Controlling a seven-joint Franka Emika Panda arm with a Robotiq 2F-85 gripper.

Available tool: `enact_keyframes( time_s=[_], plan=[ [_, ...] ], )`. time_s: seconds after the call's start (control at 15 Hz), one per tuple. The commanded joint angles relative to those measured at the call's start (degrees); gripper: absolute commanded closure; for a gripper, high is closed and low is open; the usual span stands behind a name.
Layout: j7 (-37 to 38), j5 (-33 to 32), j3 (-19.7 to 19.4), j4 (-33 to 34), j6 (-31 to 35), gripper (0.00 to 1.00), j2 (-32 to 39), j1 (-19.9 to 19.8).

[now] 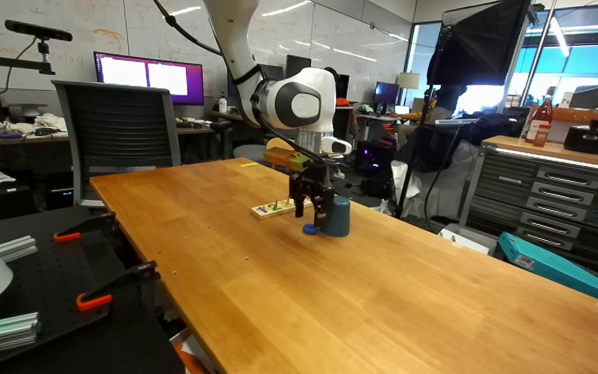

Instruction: Remove the blue ring from the platform

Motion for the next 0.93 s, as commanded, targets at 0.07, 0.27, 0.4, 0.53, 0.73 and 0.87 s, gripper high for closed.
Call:
enact_keyframes(
  time_s=[0.07,0.27,0.4,0.53,0.73,0.87],
  plan=[
    [-1.35,1.89,4.67,-4.34,-2.67,0.0,-8.75,1.82],
    [-2.92,3.01,8.18,-5.82,-6.84,0.0,-15.24,2.85],
    [-3.97,4.0,9.63,-6.87,-11.19,0.0,-20.51,3.61],
    [-4.77,4.76,10.19,-7.16,-16.26,0.0,-25.49,4.21],
    [-2.98,3.77,9.6,-4.68,-17.03,0.0,-23.55,5.05],
    [-2.97,3.76,9.52,-4.91,-16.94,0.0,-23.54,5.04]
  ],
)
